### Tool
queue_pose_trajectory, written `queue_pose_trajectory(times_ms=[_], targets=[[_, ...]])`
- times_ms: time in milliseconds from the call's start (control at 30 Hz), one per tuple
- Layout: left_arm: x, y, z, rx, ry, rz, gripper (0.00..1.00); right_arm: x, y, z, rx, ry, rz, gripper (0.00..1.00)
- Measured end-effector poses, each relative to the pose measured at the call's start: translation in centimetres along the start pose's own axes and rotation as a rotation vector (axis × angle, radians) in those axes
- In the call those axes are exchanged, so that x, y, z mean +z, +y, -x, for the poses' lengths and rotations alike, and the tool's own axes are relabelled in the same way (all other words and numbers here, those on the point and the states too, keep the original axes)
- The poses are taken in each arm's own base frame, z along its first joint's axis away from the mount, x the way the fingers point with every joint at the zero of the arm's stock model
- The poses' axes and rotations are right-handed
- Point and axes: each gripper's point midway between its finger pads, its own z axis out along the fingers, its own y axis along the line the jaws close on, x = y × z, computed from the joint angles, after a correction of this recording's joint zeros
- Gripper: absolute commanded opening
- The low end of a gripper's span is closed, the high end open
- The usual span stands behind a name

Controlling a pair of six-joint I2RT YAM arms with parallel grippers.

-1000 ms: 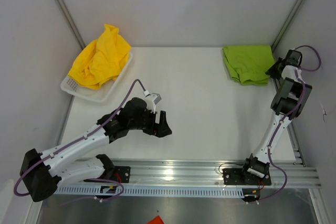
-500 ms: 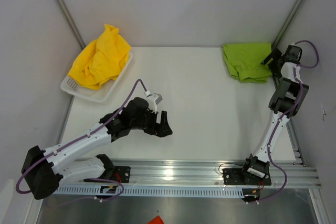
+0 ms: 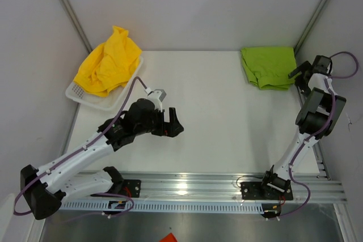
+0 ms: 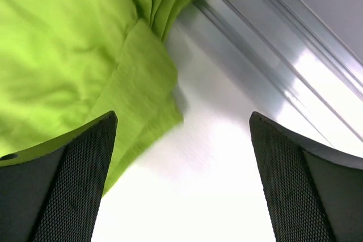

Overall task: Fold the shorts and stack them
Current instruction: Neatly place the folded shorts to the corner

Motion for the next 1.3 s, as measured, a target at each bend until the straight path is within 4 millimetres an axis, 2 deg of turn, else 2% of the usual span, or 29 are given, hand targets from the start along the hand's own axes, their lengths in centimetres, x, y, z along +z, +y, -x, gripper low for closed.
queue_pose_trajectory(times_ms=[133, 300, 433, 533, 600, 667, 833, 1000, 1100, 1200, 1300], targets=[[-0.3, -0.1, 2.1, -0.016, -0.032, 0.025, 0.99, -4.5, 0.2, 1.1, 0.077, -0.061, 0.026, 1.00], [-0.5, 1.0, 4.6, -0.054, -0.034, 0.090, 0.99, -10.3, 0.7, 0.2, 0.159, -0.121, 0.113, 1.00], [-1.5, 2.4, 6.4, -0.084, -0.036, 0.136, 0.99, -13.2, 1.0, -1.9, 0.178, -0.117, 0.191, 1.00], [-2.7, 3.2, 7.9, -0.098, -0.083, 0.159, 0.99, -14.8, 0.9, -4.7, 0.180, -0.086, 0.231, 1.00], [-3.6, 3.2, 8.3, -0.098, -0.113, 0.154, 0.99, -16.3, 1.0, -6.4, 0.169, -0.070, 0.263, 0.99], [-4.6, 2.9, 8.7, -0.093, -0.152, 0.138, 0.99, -18.1, 1.6, -7.4, 0.152, -0.072, 0.304, 0.99], [-7.0, 2.9, 9.3, -0.078, -0.246, 0.136, 0.99, -24.6, 4.4, -8.8, 0.053, -0.142, 0.462, 0.99], [-8.2, 3.8, 9.7, -0.073, -0.306, 0.178, 0.99, -30.7, 6.5, -10.7, -0.059, -0.210, 0.609, 0.99], [-8.5, 4.5, 9.6, -0.074, -0.326, 0.209, 0.99, -32.2, 6.9, -12.8, -0.108, -0.200, 0.660, 0.99], [-8.7, 6.0, 9.8, -0.090, -0.345, 0.275, 0.99, -32.4, 6.6, -15.3, -0.133, -0.154, 0.681, 0.99], [-9.2, 9.2, 11.0, -0.156, -0.362, 0.392, 0.99, -32.5, 6.4, -17.1, -0.151, -0.112, 0.695, 1.00]])
